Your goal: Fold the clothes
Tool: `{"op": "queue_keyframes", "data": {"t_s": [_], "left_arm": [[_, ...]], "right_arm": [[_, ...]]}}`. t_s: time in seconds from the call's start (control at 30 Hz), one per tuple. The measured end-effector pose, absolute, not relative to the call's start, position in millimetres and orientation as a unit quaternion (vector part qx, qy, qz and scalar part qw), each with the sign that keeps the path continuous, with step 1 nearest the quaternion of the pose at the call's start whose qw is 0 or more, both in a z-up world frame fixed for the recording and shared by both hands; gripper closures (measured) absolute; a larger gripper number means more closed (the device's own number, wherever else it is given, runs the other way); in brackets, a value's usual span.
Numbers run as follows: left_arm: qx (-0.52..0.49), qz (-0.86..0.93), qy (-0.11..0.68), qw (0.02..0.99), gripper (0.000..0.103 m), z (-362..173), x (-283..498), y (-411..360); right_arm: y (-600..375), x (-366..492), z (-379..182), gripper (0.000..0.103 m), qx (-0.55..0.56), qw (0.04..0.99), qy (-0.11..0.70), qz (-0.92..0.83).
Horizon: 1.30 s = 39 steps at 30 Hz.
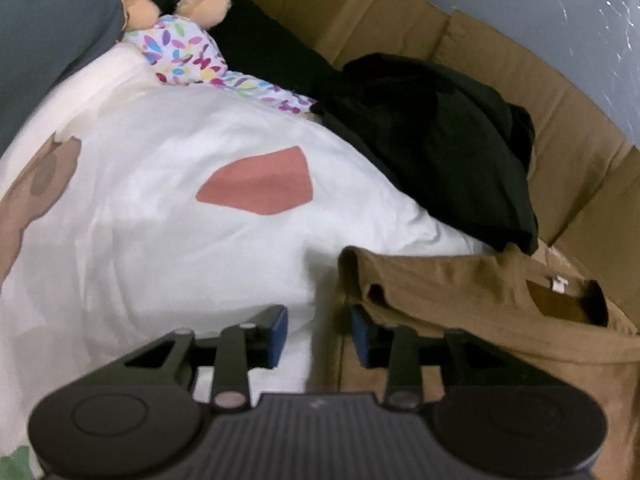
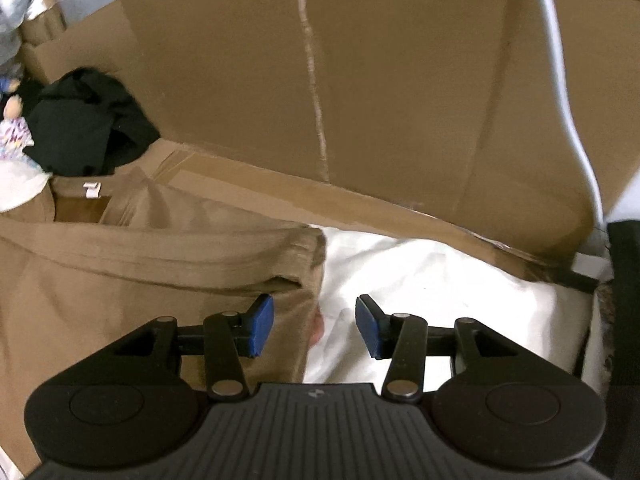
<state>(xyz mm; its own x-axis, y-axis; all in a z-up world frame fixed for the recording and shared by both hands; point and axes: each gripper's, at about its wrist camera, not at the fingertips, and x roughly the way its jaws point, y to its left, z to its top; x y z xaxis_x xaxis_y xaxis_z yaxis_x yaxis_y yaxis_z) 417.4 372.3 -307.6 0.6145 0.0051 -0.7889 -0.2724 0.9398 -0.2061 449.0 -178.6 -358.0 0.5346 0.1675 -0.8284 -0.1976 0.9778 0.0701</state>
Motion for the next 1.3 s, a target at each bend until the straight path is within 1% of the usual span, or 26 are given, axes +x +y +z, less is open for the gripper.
{"op": "queue_keyframes", "data": {"t_s": [0.1,0.2,0.37,0.4,0.47,0.63,0.7,0.77,0.8,0.83,0.87,0.9,0.93,1.03,1.13,1.2,1.3], "left_arm": [[-0.124,0.076,0.427,0.892,0.062,-307,423,366],[-0.122,0.077,0.418,0.897,0.062,-303,431,362],[-0.082,0.068,0.409,0.906,0.062,-302,443,350],[-0.083,0.062,0.407,0.907,0.062,-304,444,349],[-0.083,0.056,0.406,0.909,0.057,-307,447,348],[-0.097,0.05,0.392,0.913,0.057,-311,448,349],[-0.099,0.04,0.389,0.915,0.062,-313,449,348],[-0.114,0.034,0.385,0.915,0.075,-315,448,350],[-0.121,0.032,0.381,0.916,0.078,-315,448,351],[-0.125,0.033,0.375,0.918,0.084,-314,448,352],[-0.129,0.033,0.369,0.92,0.088,-314,448,353],[-0.133,0.034,0.363,0.921,0.09,-314,447,354],[-0.136,0.034,0.36,0.922,0.093,-314,448,355],[-0.145,0.036,0.357,0.922,0.093,-315,449,356],[-0.168,0.042,0.355,0.919,0.093,-318,449,359],[-0.195,0.048,0.353,0.914,0.093,-321,448,364],[-0.192,0.052,0.355,0.914,0.093,-321,448,363]], "right_arm": [[-174,450,-361,0.053,-0.03,0.879,0.464,0.105],[-170,453,-361,0.053,-0.041,0.888,0.446,0.104],[-169,462,-356,0.053,-0.036,0.899,0.424,0.102],[-169,464,-355,0.053,-0.034,0.9,0.421,0.104],[-168,467,-354,0.053,-0.032,0.901,0.418,0.109],[-165,469,-358,0.053,-0.032,0.902,0.412,0.126],[-164,470,-360,0.053,-0.03,0.903,0.407,0.132],[-163,472,-361,0.053,-0.026,0.904,0.404,0.135],[-163,473,-361,0.053,-0.023,0.905,0.401,0.138],[-163,473,-362,0.053,-0.02,0.906,0.398,0.14],[-164,474,-362,0.057,-0.015,0.906,0.398,0.141],[-166,475,-361,0.063,-0.007,0.906,0.398,0.141],[-167,476,-361,0.064,0.001,0.906,0.399,0.14],[-174,484,-355,0.064,0.036,0.907,0.402,0.124],[-180,487,-348,0.062,0.059,0.91,0.395,0.11],[-185,488,-342,0.059,0.067,0.913,0.387,0.107],[-192,485,-337,0.055,0.078,0.917,0.376,0.108]]}}
